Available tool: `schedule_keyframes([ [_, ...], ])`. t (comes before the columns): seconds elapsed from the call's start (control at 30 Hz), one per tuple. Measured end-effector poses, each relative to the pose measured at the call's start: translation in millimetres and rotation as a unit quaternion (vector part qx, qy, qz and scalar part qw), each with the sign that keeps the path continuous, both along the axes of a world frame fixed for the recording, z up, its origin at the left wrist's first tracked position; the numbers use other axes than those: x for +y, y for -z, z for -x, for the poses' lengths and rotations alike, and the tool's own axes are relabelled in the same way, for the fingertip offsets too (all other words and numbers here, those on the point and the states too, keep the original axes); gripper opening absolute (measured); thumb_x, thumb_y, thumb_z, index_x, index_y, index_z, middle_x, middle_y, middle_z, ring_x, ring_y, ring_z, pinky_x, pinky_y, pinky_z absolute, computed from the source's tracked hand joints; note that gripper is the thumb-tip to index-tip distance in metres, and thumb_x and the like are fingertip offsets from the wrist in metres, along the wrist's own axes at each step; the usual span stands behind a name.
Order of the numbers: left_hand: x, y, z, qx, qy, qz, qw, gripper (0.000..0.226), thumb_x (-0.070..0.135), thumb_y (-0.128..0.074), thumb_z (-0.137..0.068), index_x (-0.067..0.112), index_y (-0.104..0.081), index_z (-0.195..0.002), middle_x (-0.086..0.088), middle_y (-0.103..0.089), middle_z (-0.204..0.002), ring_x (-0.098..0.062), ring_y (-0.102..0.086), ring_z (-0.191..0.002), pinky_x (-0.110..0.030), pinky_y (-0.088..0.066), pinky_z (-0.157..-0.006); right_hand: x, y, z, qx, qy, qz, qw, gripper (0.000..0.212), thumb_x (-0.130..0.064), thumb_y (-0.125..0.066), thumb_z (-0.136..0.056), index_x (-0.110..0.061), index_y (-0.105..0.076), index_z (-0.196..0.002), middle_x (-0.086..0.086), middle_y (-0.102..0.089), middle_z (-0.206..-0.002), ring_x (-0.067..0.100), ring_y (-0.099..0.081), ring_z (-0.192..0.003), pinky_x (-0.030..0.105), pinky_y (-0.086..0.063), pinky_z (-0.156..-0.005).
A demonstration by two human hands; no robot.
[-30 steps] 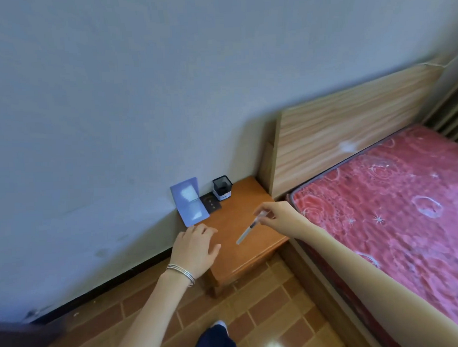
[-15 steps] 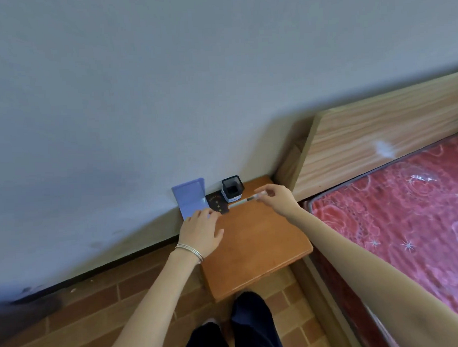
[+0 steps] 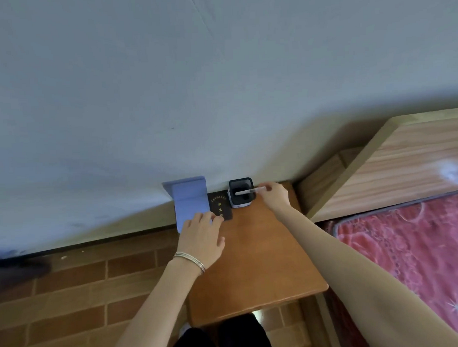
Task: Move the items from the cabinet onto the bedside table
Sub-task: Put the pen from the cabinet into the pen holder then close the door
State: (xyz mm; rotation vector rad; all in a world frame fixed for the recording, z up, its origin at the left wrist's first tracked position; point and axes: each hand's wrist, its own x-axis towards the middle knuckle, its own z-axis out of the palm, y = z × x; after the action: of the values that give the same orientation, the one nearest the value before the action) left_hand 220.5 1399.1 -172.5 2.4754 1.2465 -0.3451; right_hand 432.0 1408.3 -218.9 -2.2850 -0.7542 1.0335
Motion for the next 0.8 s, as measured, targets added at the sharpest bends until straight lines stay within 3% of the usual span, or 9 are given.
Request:
schedule_keyframes([
  [0.13, -6.6, 14.2, 1.2, 0.007, -0.015, 0.015, 1.0, 0.047, 0.038, -0.041, -0.094, 0.025, -0.035, -0.138, 0.002, -0.039, -0.139, -0.018, -0.033, -0.128, -0.033, -0.03, -0.103, 7.5, 22.4, -2.7, 0.011, -0.007, 0.022, 1.0, 0.03, -0.014, -0.041, -0.096, -0.006, -0.056, -0.121, 0.013, -0.058, -0.121, 0.018, -0.05, -0.09, 0.026, -0.039, -0.072],
  [0.3, -4.3, 18.4, 3.1, 0.012, -0.034, 0.021, 0.999, 0.047, 0.037, -0.041, -0.094, 0.025, -0.034, -0.139, 0.003, -0.04, -0.138, -0.018, -0.033, -0.128, -0.032, -0.031, -0.103, 18.1, 30.4, -5.2, 0.051, -0.029, 0.047, 0.997, 0.039, -0.009, -0.036, -0.095, -0.008, -0.046, -0.132, 0.012, -0.051, -0.133, 0.026, -0.048, -0.118, 0.026, -0.039, -0.086],
  [0.4, -2.7, 19.6, 0.0, 0.02, -0.037, 0.02, 0.999, 0.047, 0.037, -0.042, -0.094, 0.025, -0.034, -0.139, 0.002, -0.04, -0.139, -0.019, -0.031, -0.13, -0.032, -0.03, -0.104, 19.3, 29.9, -4.1, 0.062, -0.052, 0.053, 0.995, 0.042, -0.008, -0.039, -0.093, -0.009, -0.043, -0.135, 0.01, -0.05, -0.136, 0.025, -0.045, -0.123, 0.028, -0.038, -0.094],
  [0.5, -4.2, 19.3, -3.4, 0.029, -0.032, 0.025, 0.999, 0.048, 0.037, -0.042, -0.094, 0.025, -0.034, -0.139, 0.002, -0.039, -0.139, -0.02, -0.03, -0.131, -0.033, -0.03, -0.105, 12.3, 22.2, -5.3, 0.067, -0.067, 0.046, 0.994, 0.042, -0.006, -0.044, -0.091, -0.011, -0.045, -0.133, 0.009, -0.052, -0.132, 0.024, -0.048, -0.119, 0.025, -0.039, -0.089],
  [0.63, -0.7, 11.0, -6.1, 0.026, -0.019, 0.021, 0.999, 0.048, 0.038, -0.043, -0.094, 0.025, -0.034, -0.14, 0.001, -0.038, -0.14, -0.02, -0.03, -0.131, -0.033, -0.03, -0.105, -6.7, 2.5, -10.3, -0.009, -0.153, 0.023, 0.988, 0.037, -0.008, -0.047, -0.089, -0.007, -0.05, -0.126, 0.014, -0.053, -0.13, 0.03, -0.047, -0.118, 0.034, -0.038, -0.093],
  [0.8, 8.8, -14.2, -16.0, 0.005, 0.016, 0.003, 1.0, 0.05, 0.041, -0.042, -0.093, 0.022, -0.035, -0.139, 0.001, -0.039, -0.14, -0.02, -0.032, -0.129, -0.033, -0.031, -0.102, -38.1, -25.5, -28.8, -0.151, -0.278, 0.036, 0.948, 0.06, -0.02, -0.053, -0.087, -0.018, -0.03, -0.143, 0.001, -0.03, -0.15, 0.02, -0.029, -0.135, 0.043, -0.027, -0.105],
])
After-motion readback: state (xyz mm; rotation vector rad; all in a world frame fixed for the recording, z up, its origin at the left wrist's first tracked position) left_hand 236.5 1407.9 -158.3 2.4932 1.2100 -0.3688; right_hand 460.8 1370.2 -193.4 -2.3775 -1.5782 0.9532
